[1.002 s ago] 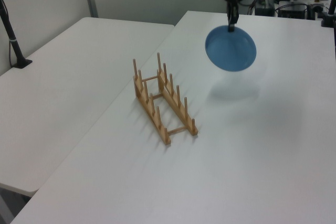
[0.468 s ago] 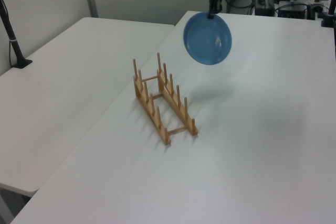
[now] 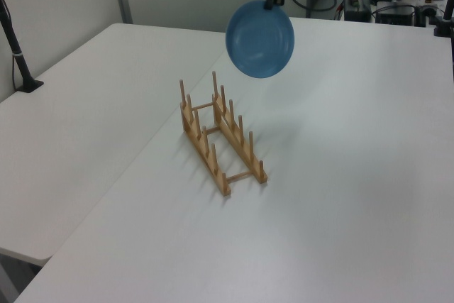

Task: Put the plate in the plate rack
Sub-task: 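Carry the upright plate over the wooden rack and lower it into a slot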

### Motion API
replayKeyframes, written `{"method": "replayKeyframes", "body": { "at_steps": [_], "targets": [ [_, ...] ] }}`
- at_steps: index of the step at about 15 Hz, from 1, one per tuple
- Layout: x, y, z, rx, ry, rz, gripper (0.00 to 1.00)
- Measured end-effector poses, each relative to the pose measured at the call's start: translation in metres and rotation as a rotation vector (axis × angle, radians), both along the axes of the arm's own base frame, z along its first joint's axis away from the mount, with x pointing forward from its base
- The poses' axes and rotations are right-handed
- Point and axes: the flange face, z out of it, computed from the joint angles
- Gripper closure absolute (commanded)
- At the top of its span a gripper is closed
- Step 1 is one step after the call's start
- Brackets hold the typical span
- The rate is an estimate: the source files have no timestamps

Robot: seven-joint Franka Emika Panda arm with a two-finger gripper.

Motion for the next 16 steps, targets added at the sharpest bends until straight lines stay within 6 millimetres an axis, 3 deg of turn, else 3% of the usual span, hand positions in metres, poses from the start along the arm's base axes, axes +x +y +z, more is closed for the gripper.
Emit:
{"method": "replayKeyframes", "body": {
  "at_steps": [2, 7, 10, 16],
  "targets": [
    [-0.007, 0.04, 0.008, -0.006, -0.057, -0.009, 1.0],
    [-0.015, 0.111, 0.004, -0.046, -0.186, -0.053, 1.0],
    [-0.015, 0.136, -0.008, -0.083, -0.207, -0.038, 1.0],
    [-0.006, 0.167, -0.058, -0.149, -0.215, -0.043, 1.0]
  ]
}}
